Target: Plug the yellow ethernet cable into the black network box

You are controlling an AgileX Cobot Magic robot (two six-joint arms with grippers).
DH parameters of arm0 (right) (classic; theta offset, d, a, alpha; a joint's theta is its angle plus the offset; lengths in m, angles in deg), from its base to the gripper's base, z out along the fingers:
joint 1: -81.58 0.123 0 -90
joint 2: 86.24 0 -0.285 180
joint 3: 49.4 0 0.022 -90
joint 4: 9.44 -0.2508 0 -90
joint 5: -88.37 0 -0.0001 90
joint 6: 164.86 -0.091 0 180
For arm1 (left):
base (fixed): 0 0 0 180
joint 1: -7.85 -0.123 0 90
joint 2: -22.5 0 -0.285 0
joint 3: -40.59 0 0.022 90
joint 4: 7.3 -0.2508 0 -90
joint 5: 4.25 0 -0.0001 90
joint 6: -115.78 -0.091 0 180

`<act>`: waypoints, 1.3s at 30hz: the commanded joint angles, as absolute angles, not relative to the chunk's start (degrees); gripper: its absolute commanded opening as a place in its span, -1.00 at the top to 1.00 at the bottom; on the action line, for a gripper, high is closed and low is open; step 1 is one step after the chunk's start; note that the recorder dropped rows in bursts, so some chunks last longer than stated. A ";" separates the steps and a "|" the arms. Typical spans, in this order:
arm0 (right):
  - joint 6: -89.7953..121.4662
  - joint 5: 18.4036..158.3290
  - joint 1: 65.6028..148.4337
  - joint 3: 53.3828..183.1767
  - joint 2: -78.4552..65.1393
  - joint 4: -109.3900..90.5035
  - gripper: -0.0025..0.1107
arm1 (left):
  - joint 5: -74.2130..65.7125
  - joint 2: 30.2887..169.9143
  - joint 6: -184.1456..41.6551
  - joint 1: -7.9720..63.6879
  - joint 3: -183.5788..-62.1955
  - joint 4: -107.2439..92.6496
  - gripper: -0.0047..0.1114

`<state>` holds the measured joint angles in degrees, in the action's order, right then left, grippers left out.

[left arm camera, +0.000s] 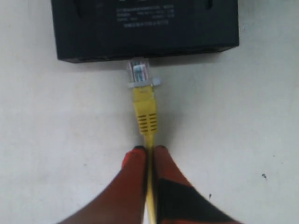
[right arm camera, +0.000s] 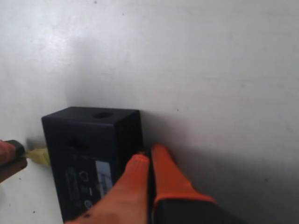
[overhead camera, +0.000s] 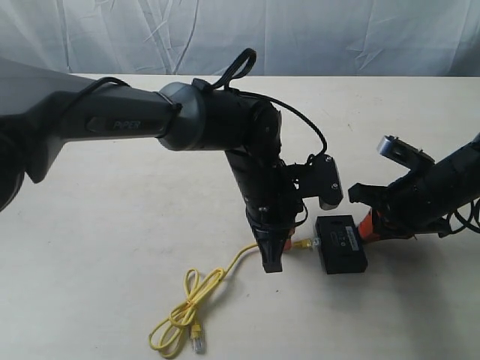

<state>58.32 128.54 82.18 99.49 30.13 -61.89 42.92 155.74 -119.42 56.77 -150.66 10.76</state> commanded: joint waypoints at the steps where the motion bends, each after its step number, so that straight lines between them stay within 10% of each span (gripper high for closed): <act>1: 60.20 128.51 82.29 99.41 30.24 -62.48 0.97 | 42.79 155.93 -119.84 57.12 -150.99 10.85 0.92; 39: 60.33 129.67 82.29 99.41 30.24 -63.62 0.97 | 42.10 155.75 -122.02 57.01 -150.99 14.54 0.92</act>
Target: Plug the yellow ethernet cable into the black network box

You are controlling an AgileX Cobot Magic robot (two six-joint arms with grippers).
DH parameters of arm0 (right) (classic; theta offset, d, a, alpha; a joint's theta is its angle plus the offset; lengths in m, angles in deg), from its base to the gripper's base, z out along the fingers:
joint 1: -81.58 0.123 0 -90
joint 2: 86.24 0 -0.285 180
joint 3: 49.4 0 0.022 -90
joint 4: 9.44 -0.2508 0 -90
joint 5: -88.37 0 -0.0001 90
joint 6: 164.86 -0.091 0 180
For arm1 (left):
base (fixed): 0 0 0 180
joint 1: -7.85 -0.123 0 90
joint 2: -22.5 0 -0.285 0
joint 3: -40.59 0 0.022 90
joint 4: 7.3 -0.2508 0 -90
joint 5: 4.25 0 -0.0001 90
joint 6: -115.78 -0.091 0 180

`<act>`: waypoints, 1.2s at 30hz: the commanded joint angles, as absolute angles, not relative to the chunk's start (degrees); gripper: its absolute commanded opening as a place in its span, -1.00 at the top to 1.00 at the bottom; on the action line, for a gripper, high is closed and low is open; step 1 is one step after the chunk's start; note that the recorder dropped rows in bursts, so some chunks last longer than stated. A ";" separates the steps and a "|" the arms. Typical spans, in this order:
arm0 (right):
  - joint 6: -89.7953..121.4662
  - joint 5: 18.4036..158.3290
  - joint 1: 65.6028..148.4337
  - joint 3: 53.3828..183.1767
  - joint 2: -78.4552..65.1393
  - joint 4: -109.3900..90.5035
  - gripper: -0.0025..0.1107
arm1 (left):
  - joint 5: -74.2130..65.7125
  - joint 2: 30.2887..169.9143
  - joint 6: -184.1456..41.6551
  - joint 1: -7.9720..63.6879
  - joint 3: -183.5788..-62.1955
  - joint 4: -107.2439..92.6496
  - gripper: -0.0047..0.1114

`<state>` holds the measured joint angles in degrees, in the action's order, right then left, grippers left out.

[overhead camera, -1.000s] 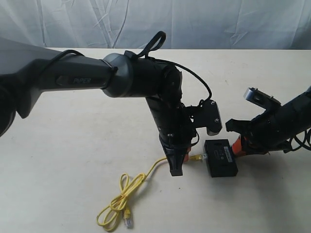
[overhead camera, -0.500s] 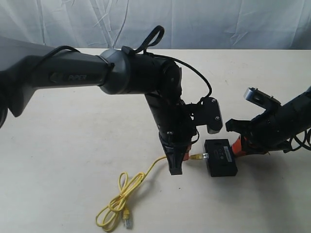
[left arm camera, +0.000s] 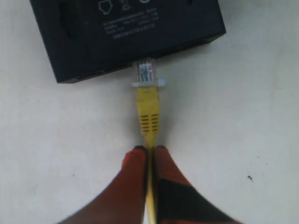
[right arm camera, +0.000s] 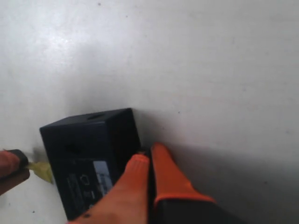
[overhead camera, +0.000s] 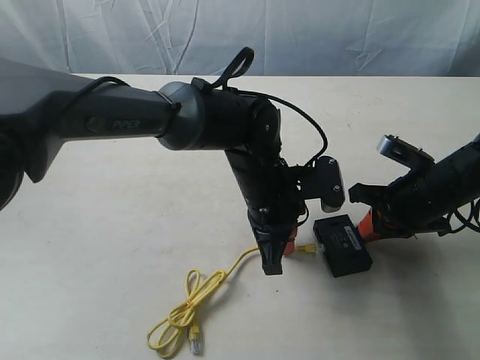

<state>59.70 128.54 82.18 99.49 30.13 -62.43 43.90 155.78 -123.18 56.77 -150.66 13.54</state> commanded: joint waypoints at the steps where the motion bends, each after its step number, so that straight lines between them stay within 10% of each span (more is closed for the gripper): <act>1: 60.33 129.93 82.29 99.41 30.24 -63.73 0.97 | 41.53 155.75 -121.44 57.01 -150.99 14.54 0.92; 36: 60.54 130.38 82.29 99.41 30.24 -65.72 0.97 | 42.19 155.75 -118.94 57.01 -150.99 11.15 0.92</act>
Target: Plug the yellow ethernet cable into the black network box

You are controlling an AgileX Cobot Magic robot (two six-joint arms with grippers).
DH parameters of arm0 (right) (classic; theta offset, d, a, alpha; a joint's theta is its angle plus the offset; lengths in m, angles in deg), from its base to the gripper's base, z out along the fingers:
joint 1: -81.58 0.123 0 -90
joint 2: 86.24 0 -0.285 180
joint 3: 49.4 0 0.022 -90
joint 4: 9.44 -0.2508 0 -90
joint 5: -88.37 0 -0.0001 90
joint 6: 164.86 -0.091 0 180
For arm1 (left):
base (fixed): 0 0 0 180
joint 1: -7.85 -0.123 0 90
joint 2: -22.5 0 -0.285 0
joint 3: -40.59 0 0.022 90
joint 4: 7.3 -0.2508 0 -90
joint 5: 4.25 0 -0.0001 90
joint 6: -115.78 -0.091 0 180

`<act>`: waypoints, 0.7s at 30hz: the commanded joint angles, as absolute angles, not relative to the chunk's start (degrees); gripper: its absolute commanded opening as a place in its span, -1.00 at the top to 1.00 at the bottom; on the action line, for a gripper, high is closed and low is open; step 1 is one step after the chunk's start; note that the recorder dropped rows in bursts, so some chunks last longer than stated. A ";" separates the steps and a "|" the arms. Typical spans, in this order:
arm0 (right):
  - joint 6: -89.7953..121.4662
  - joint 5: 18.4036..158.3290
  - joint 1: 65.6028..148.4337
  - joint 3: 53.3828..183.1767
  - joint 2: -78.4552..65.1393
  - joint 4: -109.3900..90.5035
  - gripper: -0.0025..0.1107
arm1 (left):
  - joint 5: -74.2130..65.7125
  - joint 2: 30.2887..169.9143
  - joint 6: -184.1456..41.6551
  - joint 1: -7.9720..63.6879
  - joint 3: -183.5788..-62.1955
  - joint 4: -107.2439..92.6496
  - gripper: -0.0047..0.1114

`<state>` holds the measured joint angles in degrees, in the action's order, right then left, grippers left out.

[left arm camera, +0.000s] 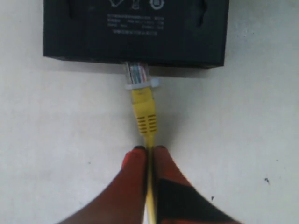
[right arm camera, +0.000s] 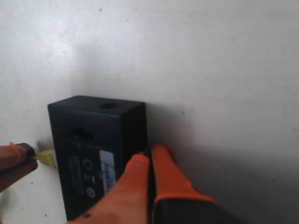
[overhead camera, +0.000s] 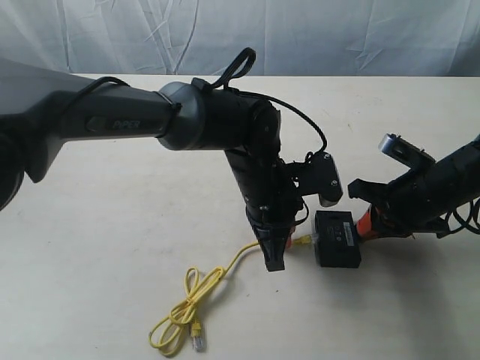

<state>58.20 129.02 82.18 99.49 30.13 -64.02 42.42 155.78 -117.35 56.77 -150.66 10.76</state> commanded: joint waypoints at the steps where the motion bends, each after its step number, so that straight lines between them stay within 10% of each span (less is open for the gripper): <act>1: 61.28 130.50 82.29 99.41 30.24 -66.29 0.97 | 42.19 155.75 -119.51 57.01 -150.99 11.15 0.92; 21: 65.10 129.89 82.29 99.41 30.24 -66.34 0.97 | 40.56 155.51 -123.31 57.01 -150.99 6.89 0.92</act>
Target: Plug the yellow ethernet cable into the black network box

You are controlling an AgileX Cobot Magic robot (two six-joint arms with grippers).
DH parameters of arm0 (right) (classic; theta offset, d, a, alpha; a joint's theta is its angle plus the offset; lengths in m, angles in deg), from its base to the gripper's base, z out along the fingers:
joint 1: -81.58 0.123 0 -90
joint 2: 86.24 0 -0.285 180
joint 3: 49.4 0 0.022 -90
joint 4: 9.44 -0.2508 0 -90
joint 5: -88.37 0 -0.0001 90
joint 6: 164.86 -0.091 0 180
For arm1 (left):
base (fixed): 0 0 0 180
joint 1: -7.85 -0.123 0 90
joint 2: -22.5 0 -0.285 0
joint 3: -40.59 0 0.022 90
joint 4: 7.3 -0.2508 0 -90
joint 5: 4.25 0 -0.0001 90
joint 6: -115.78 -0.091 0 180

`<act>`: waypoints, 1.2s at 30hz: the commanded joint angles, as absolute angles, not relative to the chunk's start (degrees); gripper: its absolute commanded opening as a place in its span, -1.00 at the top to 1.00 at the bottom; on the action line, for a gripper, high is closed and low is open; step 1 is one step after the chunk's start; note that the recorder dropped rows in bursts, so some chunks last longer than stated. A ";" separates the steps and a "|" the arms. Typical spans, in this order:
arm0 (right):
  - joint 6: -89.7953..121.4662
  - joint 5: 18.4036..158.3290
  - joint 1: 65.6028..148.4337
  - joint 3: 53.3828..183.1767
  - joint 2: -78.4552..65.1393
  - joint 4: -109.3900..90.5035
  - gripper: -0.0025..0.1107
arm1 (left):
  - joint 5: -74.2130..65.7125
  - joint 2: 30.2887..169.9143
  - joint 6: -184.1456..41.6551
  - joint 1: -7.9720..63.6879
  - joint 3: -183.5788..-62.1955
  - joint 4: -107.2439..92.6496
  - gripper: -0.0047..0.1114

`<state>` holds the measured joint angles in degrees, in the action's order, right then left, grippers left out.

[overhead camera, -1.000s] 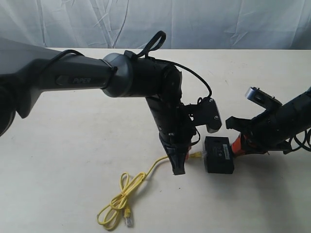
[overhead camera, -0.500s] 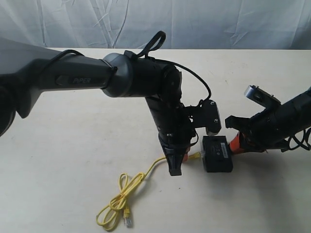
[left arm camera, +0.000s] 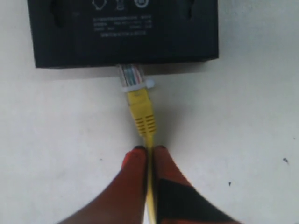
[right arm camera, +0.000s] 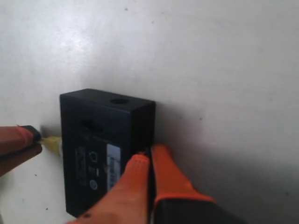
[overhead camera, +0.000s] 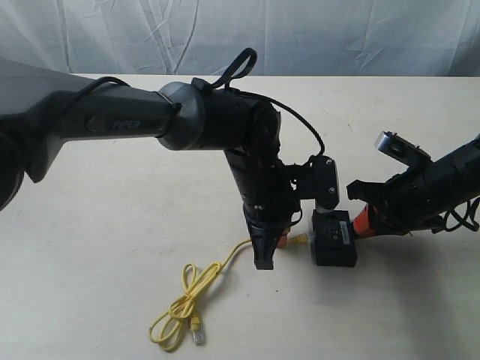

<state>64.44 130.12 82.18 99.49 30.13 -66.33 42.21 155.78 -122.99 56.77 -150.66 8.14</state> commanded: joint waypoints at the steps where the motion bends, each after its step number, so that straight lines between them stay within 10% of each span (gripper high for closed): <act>1: 65.10 129.75 82.29 99.41 30.24 -66.34 0.97 | 40.56 155.51 -123.31 57.01 -150.99 6.57 0.92; 36: 67.03 131.65 82.43 99.41 30.52 -71.41 0.97 | 43.30 154.20 -121.61 57.01 -150.99 8.71 0.92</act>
<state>67.74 130.41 82.29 99.49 30.41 -70.93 43.37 154.98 -123.99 56.77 -150.66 7.36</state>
